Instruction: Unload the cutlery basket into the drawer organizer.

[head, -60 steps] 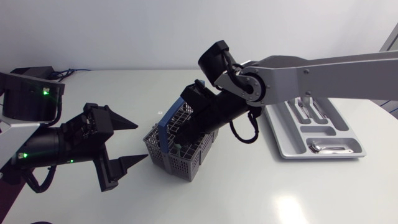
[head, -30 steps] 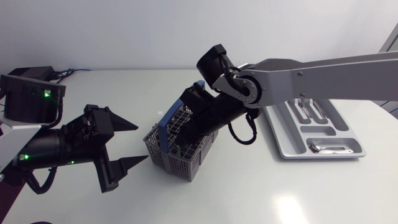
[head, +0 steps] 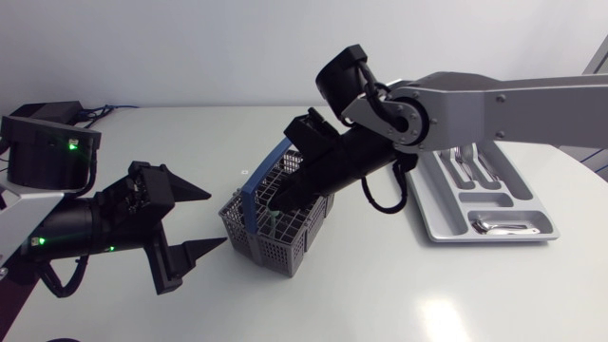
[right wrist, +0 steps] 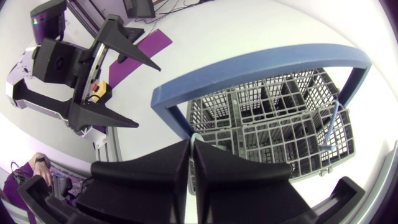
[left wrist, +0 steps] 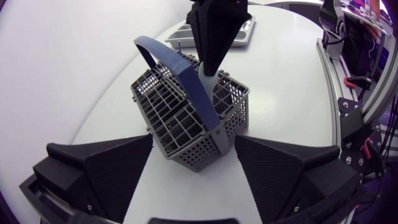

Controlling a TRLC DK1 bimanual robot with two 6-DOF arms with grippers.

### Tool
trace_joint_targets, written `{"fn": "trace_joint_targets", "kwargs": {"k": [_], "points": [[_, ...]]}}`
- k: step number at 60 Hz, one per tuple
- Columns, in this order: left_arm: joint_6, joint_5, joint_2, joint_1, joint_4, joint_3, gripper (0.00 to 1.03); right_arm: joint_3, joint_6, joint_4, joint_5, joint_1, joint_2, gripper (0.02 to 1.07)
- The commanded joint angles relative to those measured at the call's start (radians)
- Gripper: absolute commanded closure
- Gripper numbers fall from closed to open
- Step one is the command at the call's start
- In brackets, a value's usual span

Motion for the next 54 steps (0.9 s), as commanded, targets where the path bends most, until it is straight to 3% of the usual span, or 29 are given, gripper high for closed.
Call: {"fn": "trace_joint_targets", "kwargs": {"k": [1, 54], "points": [[-0.019, 0.009, -0.006, -0.006, 0.015, -0.025, 0.12, -0.017, 0.029, -0.014, -0.027, -0.017, -0.03, 1.01], [-0.043, 0.001, 0.049, -0.022, 0.05, -0.005, 0.12, 0.081, 0.025, -0.256, -0.185, -0.119, -0.257, 1.01]]}}
